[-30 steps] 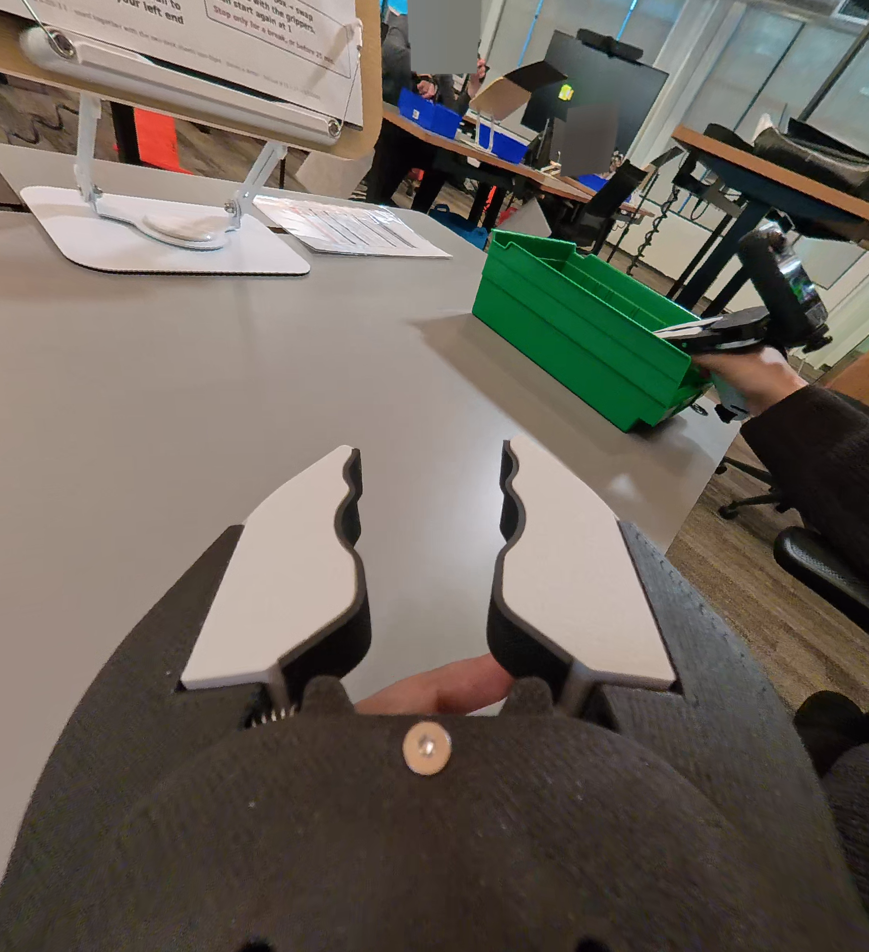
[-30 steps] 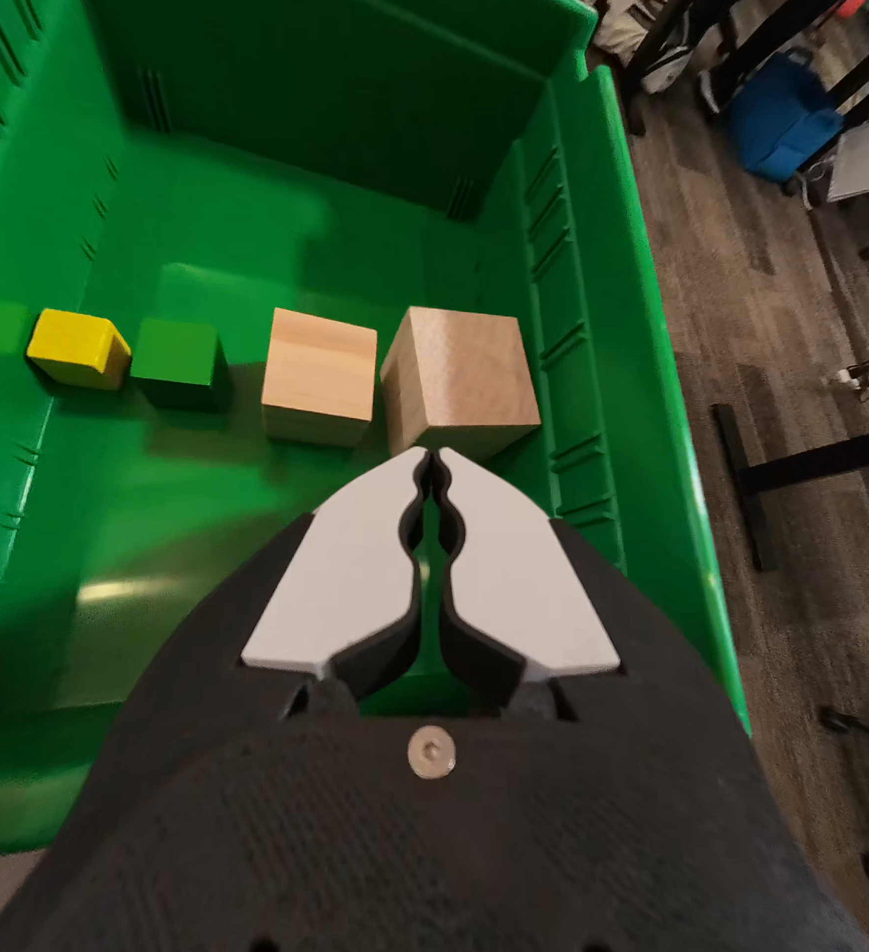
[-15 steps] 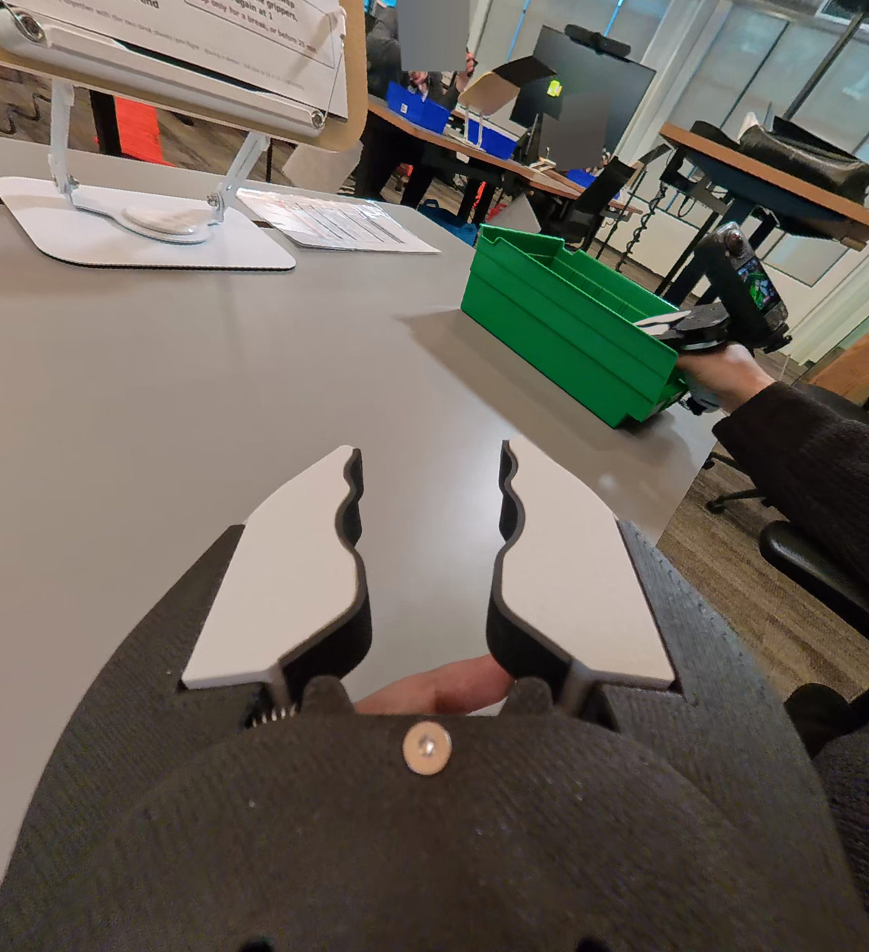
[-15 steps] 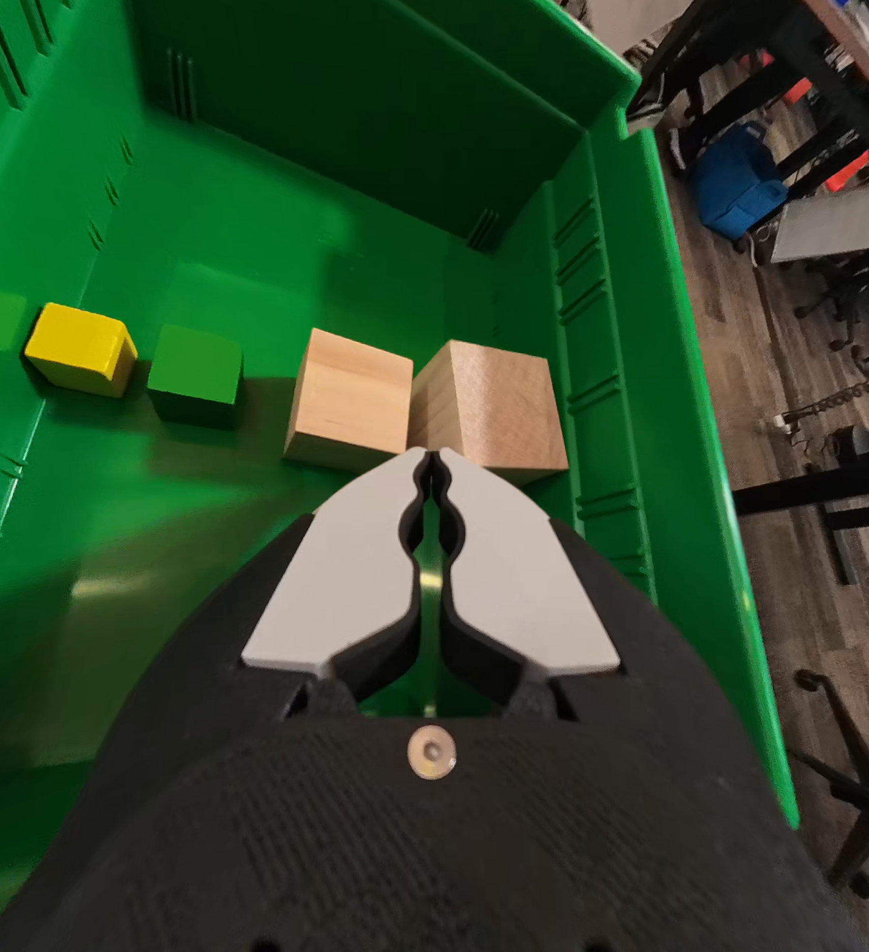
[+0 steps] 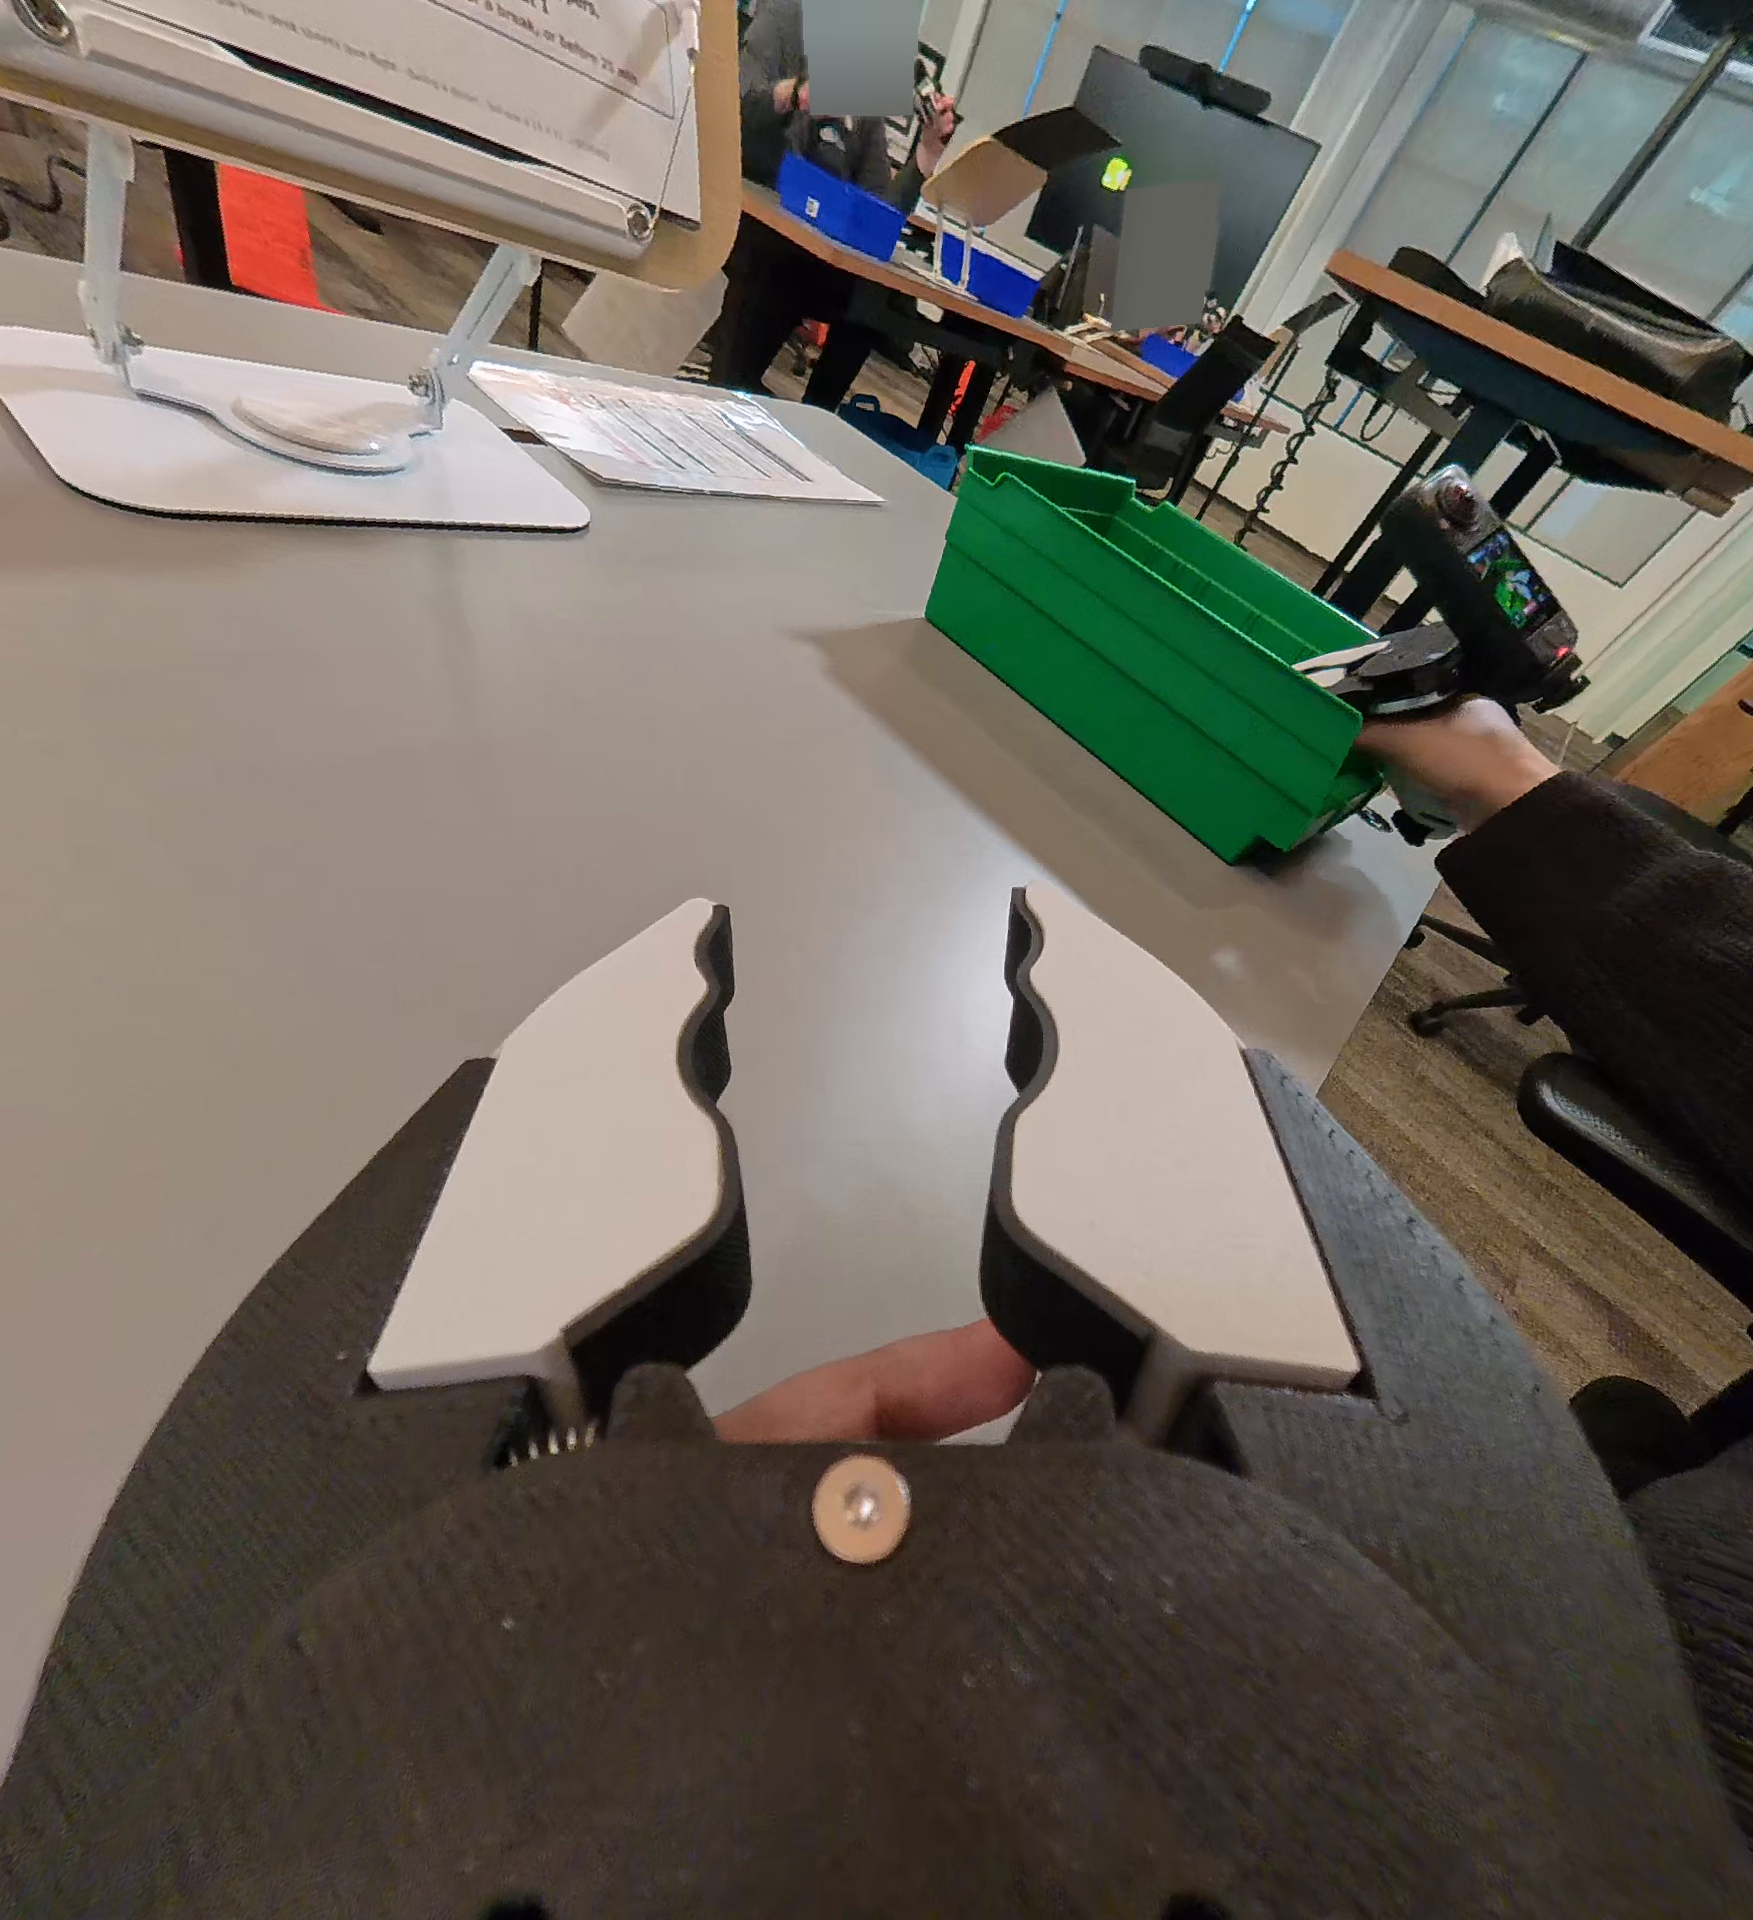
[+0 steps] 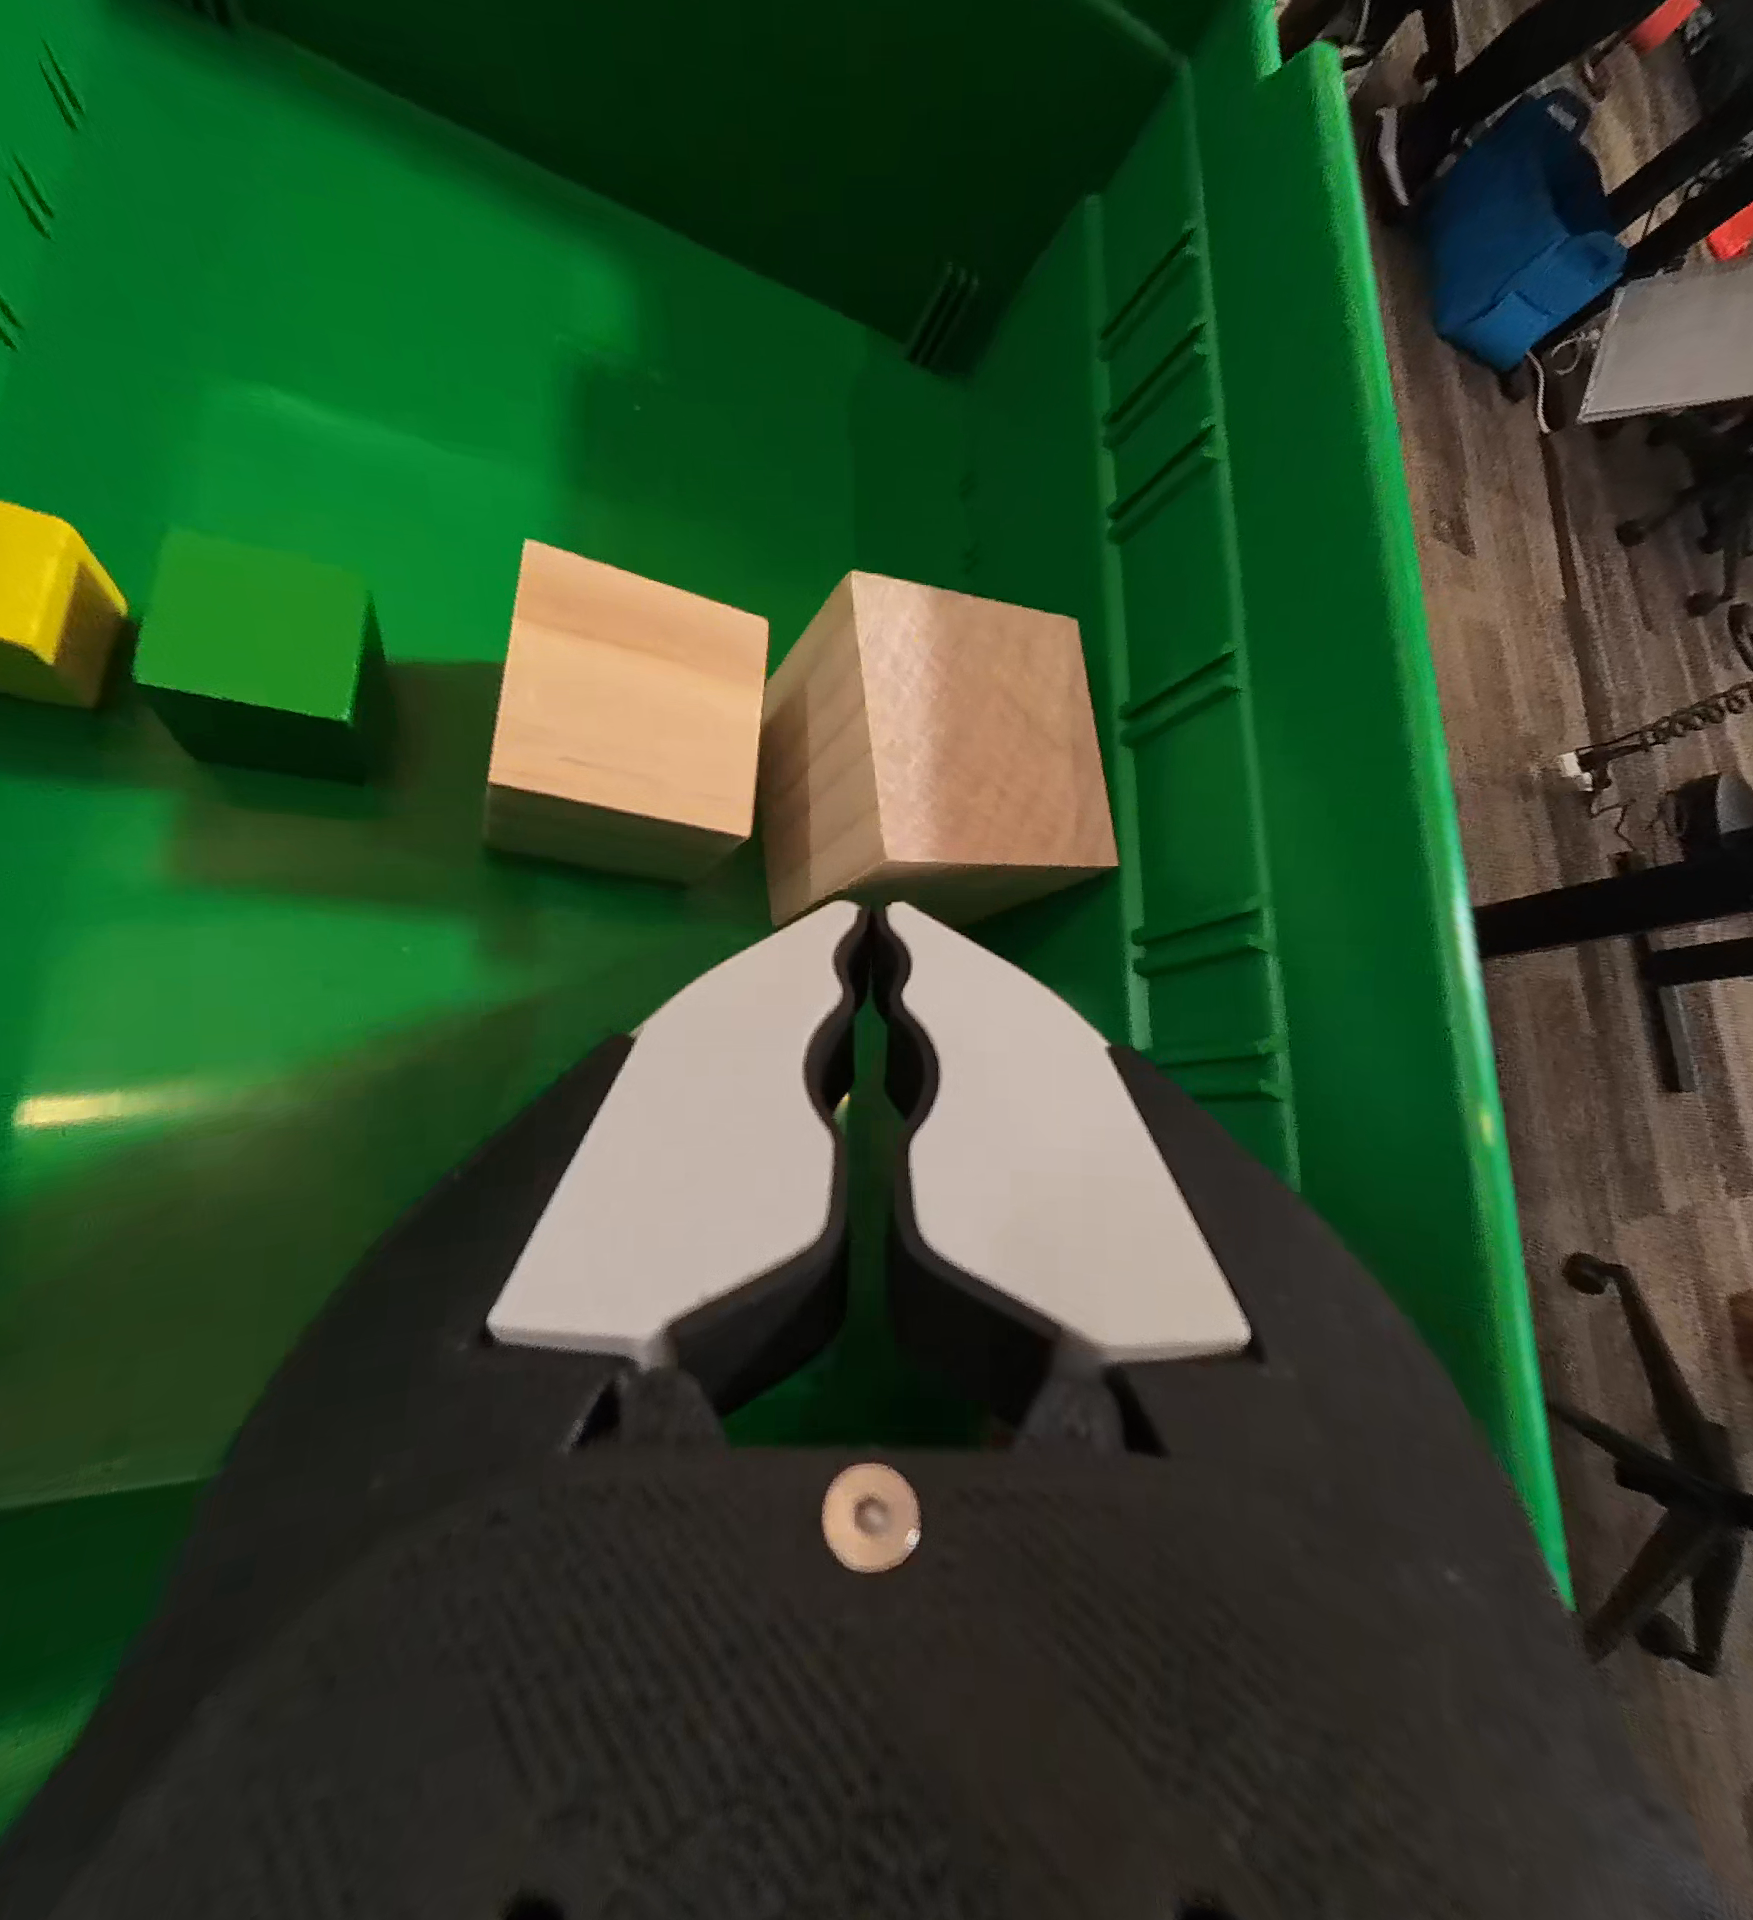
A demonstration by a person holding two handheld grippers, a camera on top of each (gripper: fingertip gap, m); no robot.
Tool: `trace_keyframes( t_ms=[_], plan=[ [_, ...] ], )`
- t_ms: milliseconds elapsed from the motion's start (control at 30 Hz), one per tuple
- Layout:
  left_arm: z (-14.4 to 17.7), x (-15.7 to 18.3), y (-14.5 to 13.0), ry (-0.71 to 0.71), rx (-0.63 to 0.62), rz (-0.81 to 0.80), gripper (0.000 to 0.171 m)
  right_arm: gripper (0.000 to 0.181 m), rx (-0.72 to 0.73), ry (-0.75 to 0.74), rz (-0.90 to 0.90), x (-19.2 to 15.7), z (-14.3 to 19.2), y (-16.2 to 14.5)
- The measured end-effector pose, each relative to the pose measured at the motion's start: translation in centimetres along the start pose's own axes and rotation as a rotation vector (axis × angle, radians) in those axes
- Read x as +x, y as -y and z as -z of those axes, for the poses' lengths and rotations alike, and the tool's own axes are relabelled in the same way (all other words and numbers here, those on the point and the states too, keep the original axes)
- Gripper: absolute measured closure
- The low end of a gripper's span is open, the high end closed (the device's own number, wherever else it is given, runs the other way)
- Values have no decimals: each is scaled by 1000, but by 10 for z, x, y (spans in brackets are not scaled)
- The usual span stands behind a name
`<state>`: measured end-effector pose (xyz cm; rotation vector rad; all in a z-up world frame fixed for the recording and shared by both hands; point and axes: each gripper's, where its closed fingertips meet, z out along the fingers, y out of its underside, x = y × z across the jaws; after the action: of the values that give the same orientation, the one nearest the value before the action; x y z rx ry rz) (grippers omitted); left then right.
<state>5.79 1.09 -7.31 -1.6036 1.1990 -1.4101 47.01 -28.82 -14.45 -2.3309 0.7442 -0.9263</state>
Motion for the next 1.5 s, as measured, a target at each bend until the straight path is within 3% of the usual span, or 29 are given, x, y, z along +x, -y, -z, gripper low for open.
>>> trace_keyframes(
  t_ms=[767,1067,1300,1367,1500],
  plan=[
    [1,-4,0,6,2,20,121,179,39,-35,72,2,4,10],
    [4,-2,6,-24,32,64,116,181,172,10,-18,1,30,36],
    [4,-1,3,-39,14,79,115,180,289,-81,-96,12,52,57],
    [4,-1,3,-34,9,67,115,149,302,-73,-171,14,56,61],
    [3,-1,2,-44,6,90,115,133,343,15,-317,14,61,65]
  ],
)
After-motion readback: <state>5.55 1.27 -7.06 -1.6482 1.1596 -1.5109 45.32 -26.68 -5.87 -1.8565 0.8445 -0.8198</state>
